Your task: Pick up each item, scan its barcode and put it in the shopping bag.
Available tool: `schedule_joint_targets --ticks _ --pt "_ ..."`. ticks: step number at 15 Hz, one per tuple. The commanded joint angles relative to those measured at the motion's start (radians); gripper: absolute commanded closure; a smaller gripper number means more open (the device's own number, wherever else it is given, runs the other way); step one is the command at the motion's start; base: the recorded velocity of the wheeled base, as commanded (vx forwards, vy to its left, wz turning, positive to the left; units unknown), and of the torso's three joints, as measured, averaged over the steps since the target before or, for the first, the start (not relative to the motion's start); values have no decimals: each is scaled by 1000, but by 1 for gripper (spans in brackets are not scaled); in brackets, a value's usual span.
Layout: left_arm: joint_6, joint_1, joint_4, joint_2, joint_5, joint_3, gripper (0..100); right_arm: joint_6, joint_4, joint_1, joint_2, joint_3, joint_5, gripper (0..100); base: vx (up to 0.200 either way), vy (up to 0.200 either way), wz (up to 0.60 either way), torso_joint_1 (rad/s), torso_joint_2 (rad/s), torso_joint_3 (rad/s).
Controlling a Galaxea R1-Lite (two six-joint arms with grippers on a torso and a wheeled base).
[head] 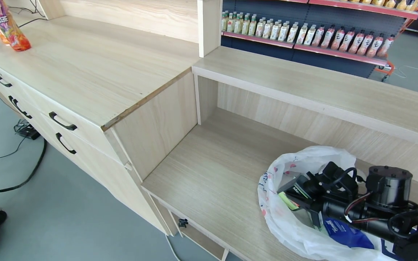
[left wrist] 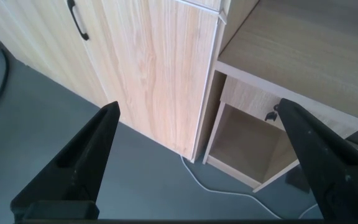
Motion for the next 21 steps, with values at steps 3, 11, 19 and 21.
schedule_joint_targets --ticks 3,11,19,21 --pt "0 1 0 0 0 0 0 -4 4 -13 -13 47 -78 100 0 0 0 0 0 0" --pt "0 -1 0 0 0 0 0 51 2 -13 27 81 -77 100 0 0 0 0 0 0" --pt "0 1 0 0 0 0 0 53 2 -11 38 77 -77 100 0 0 0 0 0 0" --pt "0 1 0 0 0 0 0 53 0 -11 44 75 -77 100 0 0 0 0 0 0"
